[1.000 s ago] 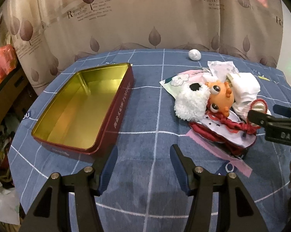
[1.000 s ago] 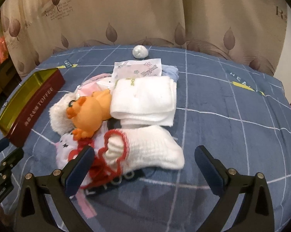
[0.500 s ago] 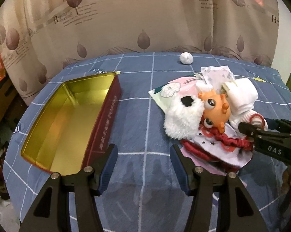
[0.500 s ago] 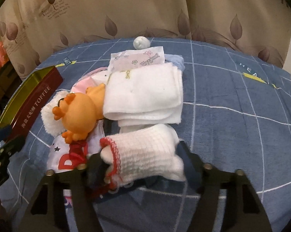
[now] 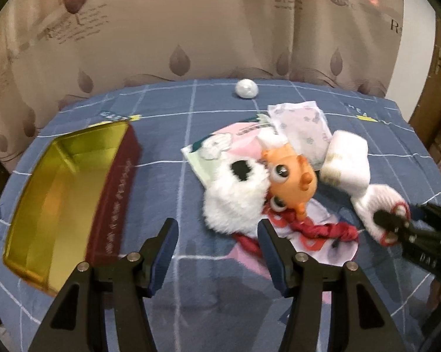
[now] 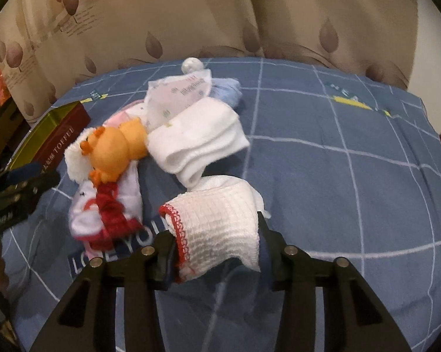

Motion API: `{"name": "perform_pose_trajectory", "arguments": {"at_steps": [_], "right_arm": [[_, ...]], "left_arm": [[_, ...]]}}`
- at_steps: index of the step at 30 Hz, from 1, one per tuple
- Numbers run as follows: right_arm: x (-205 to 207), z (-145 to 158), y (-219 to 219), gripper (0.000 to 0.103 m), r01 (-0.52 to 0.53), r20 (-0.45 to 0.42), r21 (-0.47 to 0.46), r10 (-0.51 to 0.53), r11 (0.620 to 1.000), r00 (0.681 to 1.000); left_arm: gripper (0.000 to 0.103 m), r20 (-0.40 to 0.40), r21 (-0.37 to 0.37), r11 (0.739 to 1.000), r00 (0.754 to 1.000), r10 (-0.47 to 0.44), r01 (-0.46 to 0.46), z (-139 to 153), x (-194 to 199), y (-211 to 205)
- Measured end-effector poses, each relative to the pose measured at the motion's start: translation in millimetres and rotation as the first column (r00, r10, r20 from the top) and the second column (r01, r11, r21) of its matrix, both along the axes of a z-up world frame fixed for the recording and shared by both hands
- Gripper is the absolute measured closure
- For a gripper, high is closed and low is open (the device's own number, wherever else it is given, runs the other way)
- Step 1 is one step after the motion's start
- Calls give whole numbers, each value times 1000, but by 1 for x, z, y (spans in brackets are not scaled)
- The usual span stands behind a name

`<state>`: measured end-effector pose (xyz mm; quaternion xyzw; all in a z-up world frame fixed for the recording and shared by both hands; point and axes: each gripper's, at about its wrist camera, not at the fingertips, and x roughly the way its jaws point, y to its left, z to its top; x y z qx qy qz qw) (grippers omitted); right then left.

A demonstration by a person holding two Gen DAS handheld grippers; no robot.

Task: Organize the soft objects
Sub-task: 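Grasp the white fluffy plush with the left gripper while the right gripper grasps the white red-trimmed knitted sock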

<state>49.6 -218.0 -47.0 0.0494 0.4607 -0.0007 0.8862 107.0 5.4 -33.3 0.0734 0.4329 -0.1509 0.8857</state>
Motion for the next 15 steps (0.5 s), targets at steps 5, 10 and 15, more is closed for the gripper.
{"name": "perform_pose_trajectory", "arguments": {"at_steps": [5, 10, 15], "right_arm": [[-1, -2, -4, 62, 3, -9, 25, -3, 1000, 1000], [-3, -2, -3, 62, 4, -5, 19, -4, 1000, 1000], [-4, -2, -4, 62, 10, -8, 51, -10, 999, 1000]], "left_arm": [[45, -20, -4, 1000, 999, -27, 27, -5, 9, -14], [45, -36, 21, 999, 999, -25, 26, -16, 22, -24], [45, -77, -23, 1000, 997, -3, 1, -24, 37, -18]]}}
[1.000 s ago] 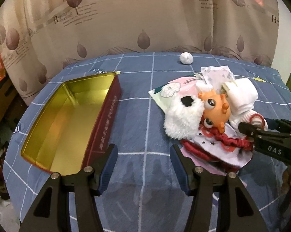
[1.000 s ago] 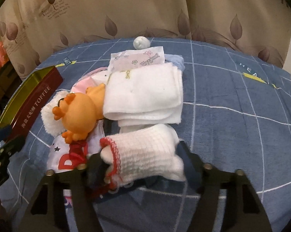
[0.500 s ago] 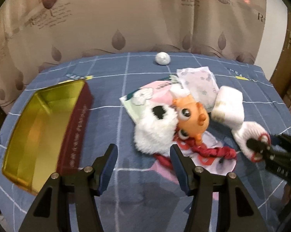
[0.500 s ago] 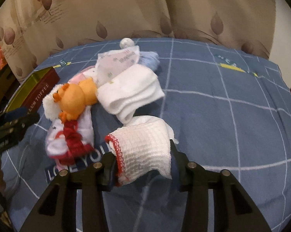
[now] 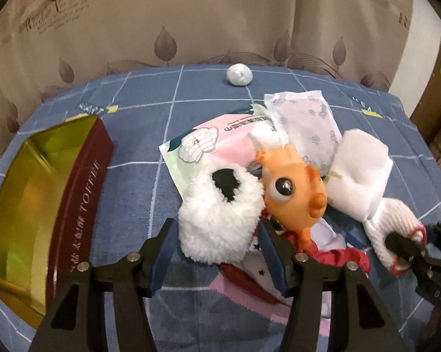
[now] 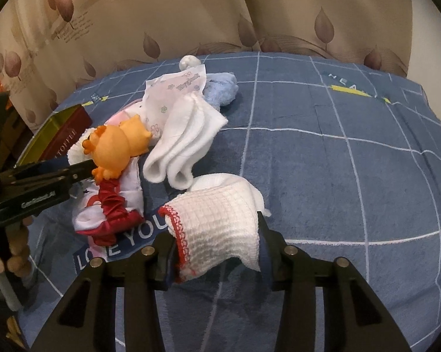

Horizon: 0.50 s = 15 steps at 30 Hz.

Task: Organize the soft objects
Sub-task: 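Grasp the white fluffy plush with the left gripper while the right gripper grasps the white red-trimmed knitted sock, then carry the white plush into the red toffee tin and open the left gripper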

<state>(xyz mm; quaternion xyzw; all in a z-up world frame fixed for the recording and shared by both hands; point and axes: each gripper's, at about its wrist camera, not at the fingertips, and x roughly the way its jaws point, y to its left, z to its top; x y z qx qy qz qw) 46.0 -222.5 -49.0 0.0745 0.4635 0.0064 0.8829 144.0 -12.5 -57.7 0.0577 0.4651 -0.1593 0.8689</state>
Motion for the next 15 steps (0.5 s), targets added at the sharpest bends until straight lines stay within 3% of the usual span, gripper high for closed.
{"name": "perform_pose_trajectory", "arguments": {"at_steps": [5, 6, 7, 15], "right_arm": [[0, 0, 0, 62, -2, 0, 3, 2, 1000, 1000], [0, 0, 1, 62, -2, -1, 3, 2, 1000, 1000], [0, 0, 1, 62, -3, -2, 3, 3, 1000, 1000], [0, 0, 1, 62, -2, 0, 4, 2, 1000, 1000]], "left_arm": [[46, -32, -66, 997, 999, 41, -43, -1, 8, 12], [51, -25, -74, 996, 999, 44, -45, -1, 8, 13], [63, -20, -70, 997, 999, 44, -45, 0, 8, 13], [68, 32, -30, 1000, 999, -6, 7, 10, -7, 7]]}}
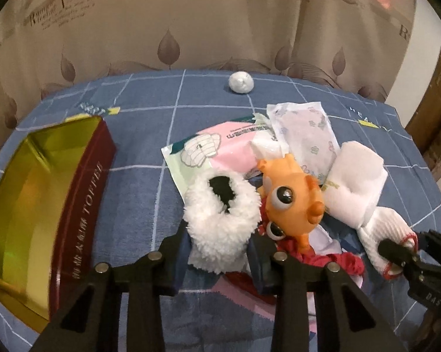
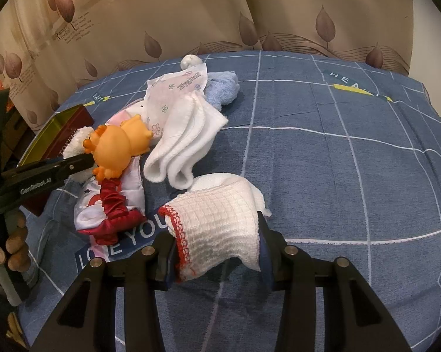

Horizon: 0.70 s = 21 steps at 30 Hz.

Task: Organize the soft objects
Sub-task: 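Carry the white plush into the red toffee tin and open the left gripper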

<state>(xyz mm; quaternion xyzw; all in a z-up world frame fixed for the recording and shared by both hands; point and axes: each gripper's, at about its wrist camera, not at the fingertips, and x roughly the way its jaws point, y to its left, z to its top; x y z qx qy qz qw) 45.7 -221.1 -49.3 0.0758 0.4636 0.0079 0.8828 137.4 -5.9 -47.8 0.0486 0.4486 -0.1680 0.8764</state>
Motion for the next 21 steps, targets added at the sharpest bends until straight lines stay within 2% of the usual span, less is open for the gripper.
{"name": "perform_pose_trajectory", "arguments": {"at_steps": [8, 14, 21], "right_arm": [[-1, 0, 1, 62, -3, 1, -6, 3, 1000, 1000], [-1, -1, 3, 62, -6, 3, -22, 6, 1000, 1000], [-2, -2, 4, 62, -7, 4, -26, 7, 1000, 1000]], "left_arm": [[68, 55, 16, 1000, 998, 2, -3, 27, -7, 14], [68, 81, 48, 997, 995, 56, -60, 39, -4, 42], [68, 88, 94, 983, 985, 149, -157, 43, 8, 94]]}}
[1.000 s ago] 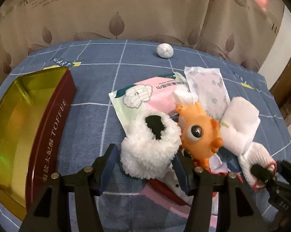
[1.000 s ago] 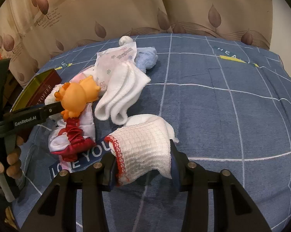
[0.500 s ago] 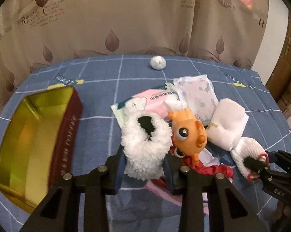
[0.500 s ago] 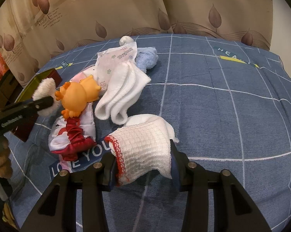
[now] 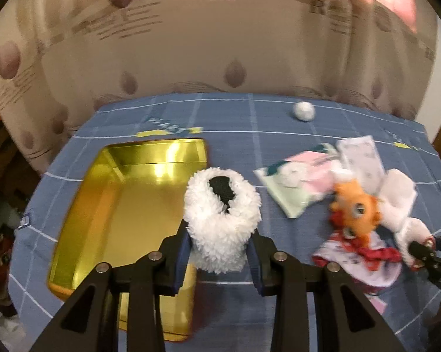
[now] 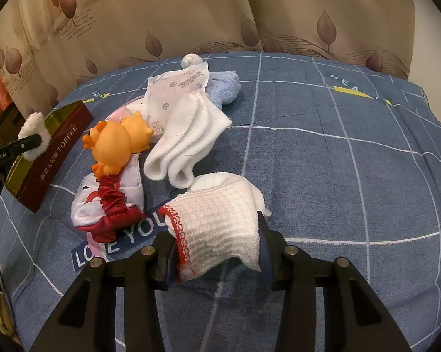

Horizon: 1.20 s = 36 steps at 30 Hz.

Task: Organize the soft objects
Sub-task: 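Carry the white plush into the red toffee tin and open the left gripper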

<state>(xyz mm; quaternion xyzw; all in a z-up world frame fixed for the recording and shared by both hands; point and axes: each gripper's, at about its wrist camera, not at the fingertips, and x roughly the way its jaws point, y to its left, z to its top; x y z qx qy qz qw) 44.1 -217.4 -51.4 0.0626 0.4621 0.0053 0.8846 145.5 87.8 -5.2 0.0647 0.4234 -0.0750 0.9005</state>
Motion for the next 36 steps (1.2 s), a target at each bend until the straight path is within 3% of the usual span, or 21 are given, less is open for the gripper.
{"name": "perform_pose_trajectory", "arguments": {"at_steps": [13, 19, 36], "right_arm": [[0, -1, 0, 62, -2, 1, -5, 2, 1000, 1000], [0, -1, 0, 62, -4, 1, -8, 4, 1000, 1000], [1, -2, 2, 61, -13, 7, -32, 13, 999, 1000]], "left_arm": [[68, -76, 48, 985, 983, 166, -163, -22, 28, 85], [66, -104, 88, 981, 978, 183, -174, -36, 30, 96], [50, -130, 61, 982, 974, 184, -177, -38, 25, 103]]}}
